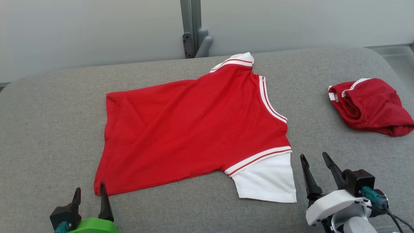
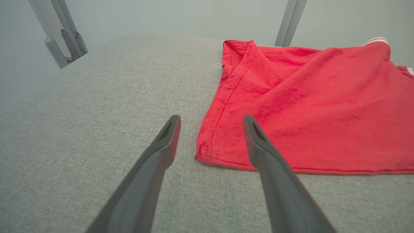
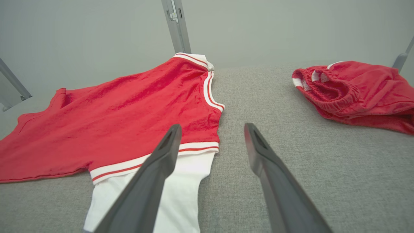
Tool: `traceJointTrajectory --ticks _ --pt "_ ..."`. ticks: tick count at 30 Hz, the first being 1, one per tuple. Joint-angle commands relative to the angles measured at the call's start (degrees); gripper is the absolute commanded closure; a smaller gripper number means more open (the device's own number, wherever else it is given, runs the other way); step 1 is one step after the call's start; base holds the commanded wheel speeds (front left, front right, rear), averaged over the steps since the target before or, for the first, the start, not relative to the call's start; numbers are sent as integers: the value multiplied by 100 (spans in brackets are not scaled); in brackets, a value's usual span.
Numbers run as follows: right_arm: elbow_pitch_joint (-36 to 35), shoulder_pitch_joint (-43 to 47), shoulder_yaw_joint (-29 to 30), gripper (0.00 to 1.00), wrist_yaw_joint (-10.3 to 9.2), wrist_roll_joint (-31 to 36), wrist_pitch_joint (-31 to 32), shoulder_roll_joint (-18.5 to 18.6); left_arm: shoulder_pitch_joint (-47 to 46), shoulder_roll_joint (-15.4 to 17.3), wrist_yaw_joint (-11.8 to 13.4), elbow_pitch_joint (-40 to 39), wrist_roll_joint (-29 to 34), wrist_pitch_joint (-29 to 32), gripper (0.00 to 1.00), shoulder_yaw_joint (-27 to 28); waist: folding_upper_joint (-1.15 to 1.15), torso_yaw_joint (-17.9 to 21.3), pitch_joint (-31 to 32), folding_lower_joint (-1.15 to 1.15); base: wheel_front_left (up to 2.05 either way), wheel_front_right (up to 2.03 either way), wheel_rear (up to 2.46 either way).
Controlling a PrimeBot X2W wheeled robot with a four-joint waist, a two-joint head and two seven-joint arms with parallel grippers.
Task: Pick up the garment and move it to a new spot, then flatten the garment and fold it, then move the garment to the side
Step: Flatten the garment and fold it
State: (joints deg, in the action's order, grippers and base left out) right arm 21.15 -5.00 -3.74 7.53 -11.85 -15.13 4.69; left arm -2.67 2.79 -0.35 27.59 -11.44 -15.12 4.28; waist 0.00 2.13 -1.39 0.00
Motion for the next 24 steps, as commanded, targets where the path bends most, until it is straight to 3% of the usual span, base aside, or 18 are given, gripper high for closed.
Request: traceJointTrajectory --ticks 1,10,17,24 --pt "-7 47 10 0 -9 66 2 0 89 26 -13 -39 24 2 0 -14 0 -41 55 0 0 0 0" --pt "72 104 -78 0 -9 33 2 -40 165 27 19 -92 -102 2 0 -140 0 -83 33 0 0 0 0" --pt "267 -184 -246 0 -9 -60 2 88 -283 27 75 105 -194 2 0 -232 0 -53 -563 0 0 0 0" --pt "536 -441 -436 0 -9 -120 2 147 -727 27 123 532 -158 2 0 26 0 44 -1024 0 0 0 0"
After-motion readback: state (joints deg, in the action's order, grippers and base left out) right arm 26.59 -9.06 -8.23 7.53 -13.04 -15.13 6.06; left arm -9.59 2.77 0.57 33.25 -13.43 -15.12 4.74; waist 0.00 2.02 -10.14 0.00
